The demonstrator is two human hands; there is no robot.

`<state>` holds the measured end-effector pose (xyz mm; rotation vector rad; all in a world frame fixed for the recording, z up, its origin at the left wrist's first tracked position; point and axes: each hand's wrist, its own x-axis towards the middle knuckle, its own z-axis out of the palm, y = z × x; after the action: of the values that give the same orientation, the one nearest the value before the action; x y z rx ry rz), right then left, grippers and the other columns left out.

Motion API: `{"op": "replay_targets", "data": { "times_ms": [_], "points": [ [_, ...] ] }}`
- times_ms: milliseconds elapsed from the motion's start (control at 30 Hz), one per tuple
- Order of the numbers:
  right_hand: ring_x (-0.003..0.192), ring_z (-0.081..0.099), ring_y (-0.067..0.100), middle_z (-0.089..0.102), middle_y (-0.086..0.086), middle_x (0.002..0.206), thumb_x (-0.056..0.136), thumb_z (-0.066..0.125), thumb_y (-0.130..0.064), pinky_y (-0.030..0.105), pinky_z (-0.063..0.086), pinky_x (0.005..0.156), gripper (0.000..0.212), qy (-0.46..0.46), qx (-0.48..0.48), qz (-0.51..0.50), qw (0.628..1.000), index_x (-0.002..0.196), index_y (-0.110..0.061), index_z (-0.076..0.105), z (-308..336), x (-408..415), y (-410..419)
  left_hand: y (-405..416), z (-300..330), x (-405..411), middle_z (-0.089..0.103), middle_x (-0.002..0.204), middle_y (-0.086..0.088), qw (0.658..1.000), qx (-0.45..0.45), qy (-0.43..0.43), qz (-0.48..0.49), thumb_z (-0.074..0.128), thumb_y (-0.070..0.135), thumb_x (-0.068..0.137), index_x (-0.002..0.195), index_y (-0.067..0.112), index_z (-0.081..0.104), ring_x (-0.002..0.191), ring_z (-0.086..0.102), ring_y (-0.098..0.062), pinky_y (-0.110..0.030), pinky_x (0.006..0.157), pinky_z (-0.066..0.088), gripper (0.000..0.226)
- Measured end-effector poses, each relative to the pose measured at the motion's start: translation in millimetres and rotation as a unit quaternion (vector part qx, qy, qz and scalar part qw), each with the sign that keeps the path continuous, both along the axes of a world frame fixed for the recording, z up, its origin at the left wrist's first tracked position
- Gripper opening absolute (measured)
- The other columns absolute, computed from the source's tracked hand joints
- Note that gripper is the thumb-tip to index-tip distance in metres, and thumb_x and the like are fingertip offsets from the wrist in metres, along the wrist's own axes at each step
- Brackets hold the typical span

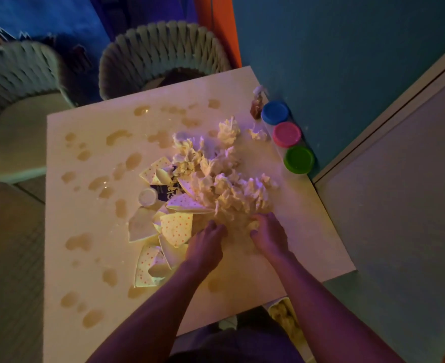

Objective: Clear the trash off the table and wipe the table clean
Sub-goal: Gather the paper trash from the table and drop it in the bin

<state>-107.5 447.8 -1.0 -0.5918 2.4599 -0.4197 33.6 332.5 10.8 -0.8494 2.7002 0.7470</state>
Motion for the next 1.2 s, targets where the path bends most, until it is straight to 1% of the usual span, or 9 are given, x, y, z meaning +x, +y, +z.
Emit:
{"op": "replay_targets", "data": {
  "times_ms": [233, 367, 500, 567, 667, 800, 900, 1033, 1200],
  "points": [
    [0.101, 0.064, 0.027, 0.066, 0.006, 0.113, 0.078, 0.064, -0.016, 0.03, 0.049, 0.082, 0.033, -0.073, -0.092, -0.056, 0.991, 0.11, -0.024, 0.07, -1, -29, 8, 15, 2, -16, 0.052, 0.102, 0.004, 0.993, 0.063, 0.08, 0.063, 0.06, 0.004, 0.079, 0.118, 0.024, 0.064, 0.091, 0.065, -0.024, -0.039, 0.079, 0.054, 0.044],
    [0.096, 0.063, 0.03, 0.059, 0.01, 0.107, 0.082, 0.058, -0.008, 0.032, 0.05, 0.083, 0.017, -0.082, -0.149, -0.091, 0.981, 0.089, -0.02, 0.066, 8, -50, 8, 18, 18, -37, 0.045, 0.093, 0.007, 0.981, 0.047, 0.148, 0.119, 0.064, 0.008, 0.077, 0.101, 0.023, 0.071, 0.077, 0.06, -0.022, -0.039, 0.073, 0.054, 0.029],
    [0.091, 0.06, 0.024, 0.057, 0.01, 0.104, 0.081, 0.051, 0.004, 0.024, 0.04, 0.075, 0.025, -0.092, -0.181, -0.097, 0.974, 0.08, -0.018, 0.063, 12, -77, 0, 13, 36, -68, 0.046, 0.103, 0.006, 0.965, 0.038, 0.208, 0.158, 0.06, 0.009, 0.076, 0.091, 0.019, 0.07, 0.075, 0.062, -0.017, -0.034, 0.074, 0.056, 0.02],
    [0.091, 0.061, 0.023, 0.056, 0.009, 0.105, 0.08, 0.054, 0.001, 0.025, 0.043, 0.076, 0.023, -0.101, -0.2, -0.091, 0.97, 0.085, -0.02, 0.063, 13, -87, -6, 6, 46, -87, 0.049, 0.111, 0.004, 0.96, 0.026, 0.223, 0.166, 0.06, 0.01, 0.075, 0.089, 0.017, 0.069, 0.079, 0.062, -0.015, -0.03, 0.076, 0.054, 0.018],
    [0.097, 0.061, 0.023, 0.053, 0.008, 0.114, 0.083, 0.062, -0.013, 0.032, 0.051, 0.086, 0.025, -0.108, -0.213, -0.084, 0.968, 0.107, -0.019, 0.063, 12, -96, -15, -13, 55, -115, 0.054, 0.117, 0.002, 0.958, 0.026, 0.212, 0.193, 0.059, 0.023, 0.076, 0.092, 0.015, 0.069, 0.093, 0.061, -0.015, -0.025, 0.081, 0.047, 0.02],
    [0.102, 0.062, 0.028, 0.046, 0.004, 0.125, 0.089, 0.062, -0.022, 0.035, 0.051, 0.084, 0.034, -0.067, -0.188, -0.065, 0.978, 0.123, -0.024, 0.058, 10, -101, -25, -43, 58, -149, 0.06, 0.107, -0.002, 0.963, 0.011, 0.188, 0.192, 0.069, 0.018, 0.082, 0.098, 0.014, 0.065, 0.092, 0.059, -0.02, -0.022, 0.075, 0.037, 0.016],
    [0.114, 0.059, 0.029, 0.041, 0.003, 0.14, 0.09, 0.058, -0.018, 0.037, 0.049, 0.086, 0.044, -0.062, -0.14, -0.021, 0.988, 0.134, -0.026, 0.052, 5, -106, -31, -63, 60, -171, 0.061, 0.105, -0.006, 0.965, 0.001, 0.179, 0.192, 0.065, 0.01, 0.084, 0.103, 0.013, 0.062, 0.085, 0.059, -0.024, -0.028, 0.07, 0.04, 0.019],
    [0.127, 0.051, 0.019, 0.033, -0.004, 0.15, 0.09, 0.054, -0.009, 0.036, 0.046, 0.09, 0.061, -0.034, -0.115, 0.051, 0.991, 0.146, -0.031, 0.041, 1, -108, -34, -89, 57, -197, 0.06, 0.103, -0.008, 0.972, 0.013, 0.156, 0.176, 0.054, -0.001, 0.078, 0.102, 0.012, 0.059, 0.087, 0.059, -0.03, -0.031, 0.068, 0.041, 0.027],
    [0.122, 0.055, 0.018, 0.037, -0.008, 0.147, 0.094, 0.051, -0.011, 0.036, 0.048, 0.09, 0.058, -0.015, -0.084, 0.057, 0.995, 0.145, -0.037, 0.041, -12, -110, -40, -121, 46, -230, 0.063, 0.104, -0.013, 0.984, 0.009, 0.108, 0.139, 0.053, 0.002, 0.075, 0.099, 0.012, 0.063, 0.096, 0.059, -0.034, -0.031, 0.072, 0.04, 0.028]
  ]
}}
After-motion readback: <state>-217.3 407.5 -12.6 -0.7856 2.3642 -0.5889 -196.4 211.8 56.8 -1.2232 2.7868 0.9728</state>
